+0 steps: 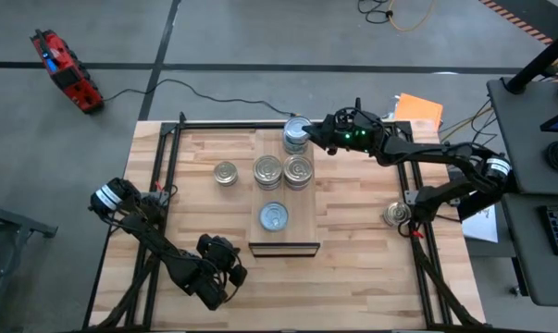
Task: Stack canned seafood by type on shelf
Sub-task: Stack the green tuna can on top of the green tuna can on the shelf
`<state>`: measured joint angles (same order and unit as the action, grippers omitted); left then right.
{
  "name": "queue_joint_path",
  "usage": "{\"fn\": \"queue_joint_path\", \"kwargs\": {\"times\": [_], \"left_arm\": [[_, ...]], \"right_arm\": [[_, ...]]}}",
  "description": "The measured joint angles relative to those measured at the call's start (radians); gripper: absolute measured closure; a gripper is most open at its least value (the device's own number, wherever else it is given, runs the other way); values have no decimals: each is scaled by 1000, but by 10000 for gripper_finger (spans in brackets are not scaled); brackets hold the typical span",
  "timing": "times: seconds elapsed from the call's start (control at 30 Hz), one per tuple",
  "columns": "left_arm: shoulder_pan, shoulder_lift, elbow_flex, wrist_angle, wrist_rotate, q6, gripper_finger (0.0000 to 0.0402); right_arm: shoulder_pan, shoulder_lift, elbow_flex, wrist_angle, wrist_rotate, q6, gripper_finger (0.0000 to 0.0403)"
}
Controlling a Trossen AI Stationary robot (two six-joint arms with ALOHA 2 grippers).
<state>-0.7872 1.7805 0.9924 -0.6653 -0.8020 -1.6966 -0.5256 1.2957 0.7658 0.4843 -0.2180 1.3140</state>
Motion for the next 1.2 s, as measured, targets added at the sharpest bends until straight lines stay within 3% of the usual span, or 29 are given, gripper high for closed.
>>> {"fn": "queue_joint_path", "kwargs": {"times": [1.03,1.2], "left_arm": [[0,0,0,7,8,0,401],[0,0,0,7,8,0,401]], "right_arm": [[4,-2,0,12,9,-29,139],[4,-6,57,-52,0,-52,142]]}}
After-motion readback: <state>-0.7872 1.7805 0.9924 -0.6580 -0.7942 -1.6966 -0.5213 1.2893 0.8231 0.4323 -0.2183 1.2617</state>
